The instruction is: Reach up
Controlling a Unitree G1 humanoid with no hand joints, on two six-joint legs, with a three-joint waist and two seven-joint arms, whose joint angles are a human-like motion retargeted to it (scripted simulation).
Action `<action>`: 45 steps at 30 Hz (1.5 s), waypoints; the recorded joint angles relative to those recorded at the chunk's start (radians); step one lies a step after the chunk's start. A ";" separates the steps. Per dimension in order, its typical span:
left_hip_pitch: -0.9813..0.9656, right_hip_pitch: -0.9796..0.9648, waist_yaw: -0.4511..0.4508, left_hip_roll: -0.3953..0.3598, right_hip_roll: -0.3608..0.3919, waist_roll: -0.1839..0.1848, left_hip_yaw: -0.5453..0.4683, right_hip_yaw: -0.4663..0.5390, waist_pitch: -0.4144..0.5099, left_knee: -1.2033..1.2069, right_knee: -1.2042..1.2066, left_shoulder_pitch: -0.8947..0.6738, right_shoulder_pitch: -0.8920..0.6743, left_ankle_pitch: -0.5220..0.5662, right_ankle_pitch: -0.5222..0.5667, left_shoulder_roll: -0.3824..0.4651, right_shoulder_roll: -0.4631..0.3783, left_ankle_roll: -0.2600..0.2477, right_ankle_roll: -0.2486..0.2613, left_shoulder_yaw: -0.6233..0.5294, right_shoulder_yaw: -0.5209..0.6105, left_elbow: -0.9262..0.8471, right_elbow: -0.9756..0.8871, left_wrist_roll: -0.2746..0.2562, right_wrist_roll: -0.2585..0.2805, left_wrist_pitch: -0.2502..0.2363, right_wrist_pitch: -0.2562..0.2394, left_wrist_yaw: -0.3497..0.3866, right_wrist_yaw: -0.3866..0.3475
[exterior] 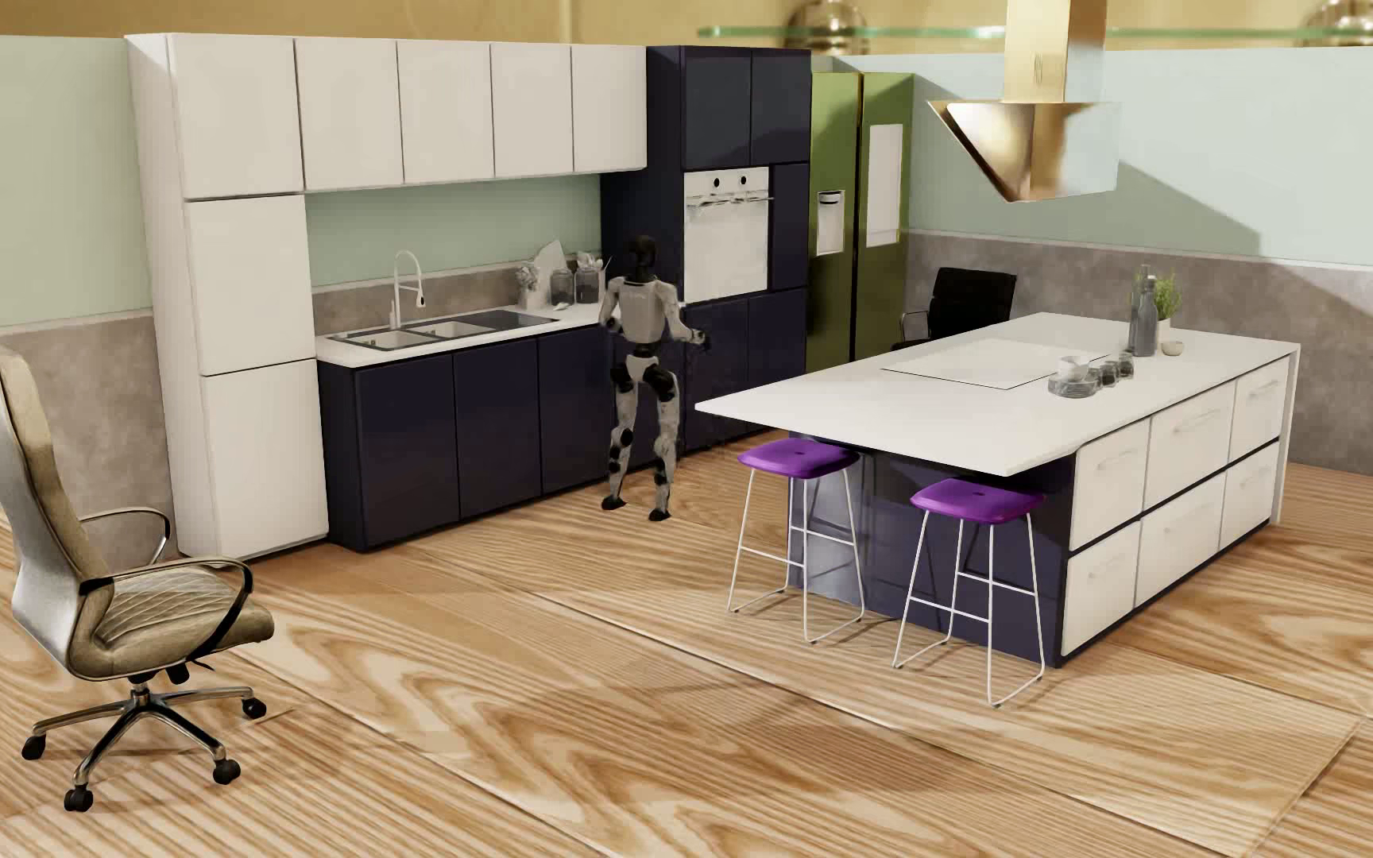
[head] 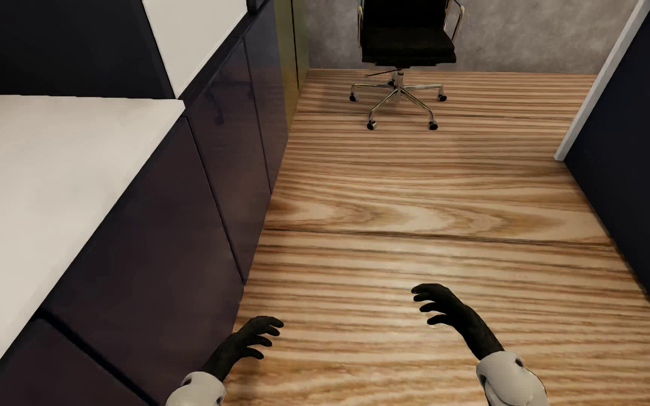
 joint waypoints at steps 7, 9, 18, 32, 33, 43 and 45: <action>0.015 0.020 -0.007 0.000 -0.003 0.001 0.000 0.000 0.005 -0.002 -0.006 0.002 0.004 -0.004 -0.004 -0.005 0.002 0.000 0.000 0.001 0.000 0.000 -0.001 0.000 0.000 0.000 0.000 0.000 0.000; 0.009 0.011 -0.002 -0.001 -0.007 -0.002 0.000 0.000 0.002 -0.003 -0.003 -0.001 0.003 -0.003 -0.003 -0.004 0.002 0.000 0.000 0.001 -0.001 0.000 -0.001 0.000 0.000 0.000 0.000 0.000 0.000; 0.018 0.021 -0.003 -0.002 -0.004 -0.003 0.000 0.000 0.004 -0.008 -0.004 -0.012 0.000 -0.005 -0.014 0.005 -0.003 0.000 0.000 -0.005 -0.008 -0.024 -0.016 0.000 0.000 0.000 0.000 0.000 0.000; 0.006 0.008 -0.010 -0.005 -0.005 -0.007 0.000 0.000 0.000 0.005 -0.003 -0.160 -0.141 -0.018 0.020 0.110 -0.108 0.000 0.000 0.243 -0.264 -0.407 -0.297 0.000 0.000 0.000 0.000 0.000 0.000; 0.004 0.005 -0.011 -0.007 -0.006 -0.008 0.000 0.000 -0.001 0.005 -0.003 -0.182 -0.167 -0.017 0.022 0.122 -0.118 0.000 0.000 0.275 -0.301 -0.431 -0.313 0.000 0.000 0.000 0.000 0.000 0.000; 0.000 -0.003 -0.001 -0.013 -0.008 -0.010 0.000 0.000 0.002 0.008 0.000 -0.493 -0.475 -0.010 0.033 0.220 -0.285 0.000 0.000 0.519 -0.480 -0.517 -0.326 0.000 0.000 0.000 0.000 0.000 0.000; -0.004 -0.009 -0.002 -0.011 -0.006 -0.006 0.000 0.000 -0.003 0.004 -0.001 -0.583 -0.557 -0.006 0.041 0.261 -0.325 0.000 0.000 0.557 -0.507 -0.523 -0.332 0.000 0.000 0.000 0.000 0.000 0.000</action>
